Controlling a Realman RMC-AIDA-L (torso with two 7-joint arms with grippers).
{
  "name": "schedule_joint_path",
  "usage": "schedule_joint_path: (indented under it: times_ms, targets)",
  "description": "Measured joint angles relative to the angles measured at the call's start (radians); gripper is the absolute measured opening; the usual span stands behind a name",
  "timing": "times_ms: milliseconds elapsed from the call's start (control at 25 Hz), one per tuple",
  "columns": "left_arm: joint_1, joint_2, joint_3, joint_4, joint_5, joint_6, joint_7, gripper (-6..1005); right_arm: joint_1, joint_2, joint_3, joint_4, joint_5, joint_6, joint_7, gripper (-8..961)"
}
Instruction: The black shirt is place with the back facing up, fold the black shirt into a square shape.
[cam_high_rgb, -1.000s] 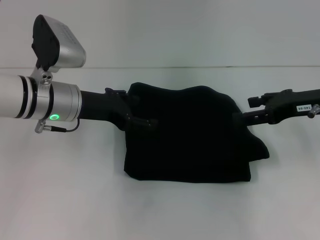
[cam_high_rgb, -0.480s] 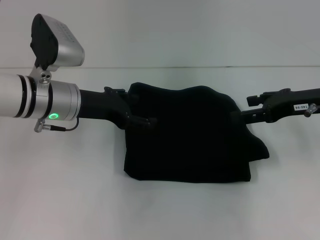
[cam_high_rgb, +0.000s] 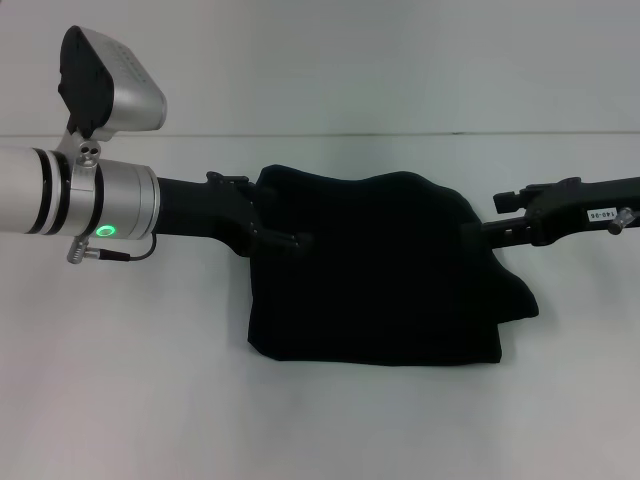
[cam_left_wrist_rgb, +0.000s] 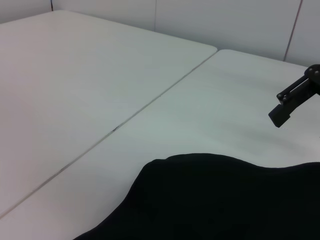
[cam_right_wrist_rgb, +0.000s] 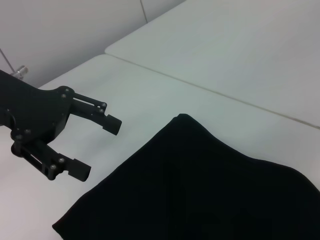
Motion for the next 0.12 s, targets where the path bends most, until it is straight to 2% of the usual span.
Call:
schedule_joint_path:
  times_ms: [120]
  targets:
    - [0.001,0.0,0.0,0.0,-0.001,0.0,0.0,892,0.001,0.0,0.0,0.0,0.0,0.0,0.0,897]
